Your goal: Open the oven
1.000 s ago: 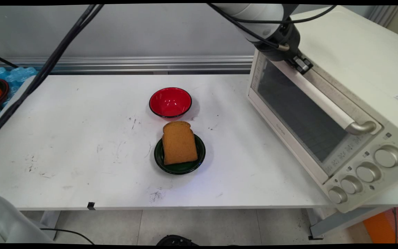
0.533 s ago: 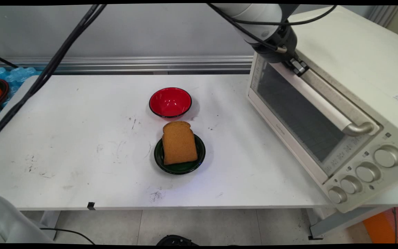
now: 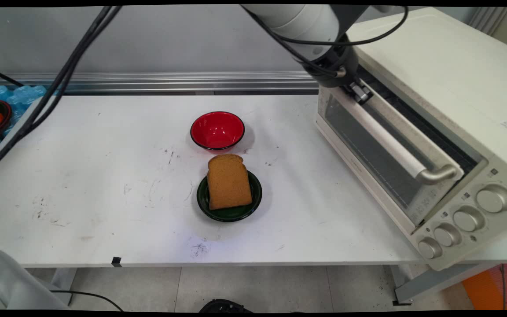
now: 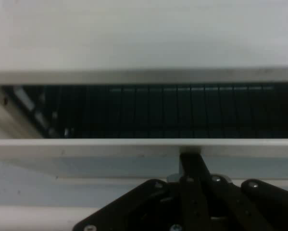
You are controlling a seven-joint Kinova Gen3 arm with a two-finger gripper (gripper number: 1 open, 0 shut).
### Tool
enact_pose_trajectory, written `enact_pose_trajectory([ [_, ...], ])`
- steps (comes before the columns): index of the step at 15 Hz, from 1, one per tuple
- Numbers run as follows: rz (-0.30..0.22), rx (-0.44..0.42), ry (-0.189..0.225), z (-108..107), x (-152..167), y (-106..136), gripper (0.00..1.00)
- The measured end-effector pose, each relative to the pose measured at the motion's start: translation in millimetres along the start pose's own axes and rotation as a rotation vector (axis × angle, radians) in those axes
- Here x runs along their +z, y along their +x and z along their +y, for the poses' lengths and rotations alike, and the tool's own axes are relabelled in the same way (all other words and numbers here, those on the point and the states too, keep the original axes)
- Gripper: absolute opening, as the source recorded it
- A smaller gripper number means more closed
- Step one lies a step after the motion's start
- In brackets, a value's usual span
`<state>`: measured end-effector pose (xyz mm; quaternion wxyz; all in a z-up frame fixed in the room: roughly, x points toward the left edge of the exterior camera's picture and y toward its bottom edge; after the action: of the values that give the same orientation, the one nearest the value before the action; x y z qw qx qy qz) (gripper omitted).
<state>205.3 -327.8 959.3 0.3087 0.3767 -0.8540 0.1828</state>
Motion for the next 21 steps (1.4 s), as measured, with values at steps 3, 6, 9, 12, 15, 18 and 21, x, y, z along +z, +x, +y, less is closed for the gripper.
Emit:
enact_pose_trajectory([
  [3,-0.027,-0.004,0.009,-5.0,-1.4,-12.4,0.0],
  [6,-0.057,-0.007,0.017,-9.8,-2.3,-26.3,0.0],
  [9,-0.078,-0.005,0.022,-12.5,-2.6,-36.0,0.0],
  [12,-0.099,-0.003,0.026,-16.5,-2.5,-47.1,0.0],
  [15,-0.114,0.006,0.025,-21.3,-0.2,-56.1,0.0],
  [18,-0.128,0.025,0.017,-27.4,3.0,-66.2,0.0],
  [21,-0.136,0.045,0.003,-32.3,4.9,-75.3,0.0],
])
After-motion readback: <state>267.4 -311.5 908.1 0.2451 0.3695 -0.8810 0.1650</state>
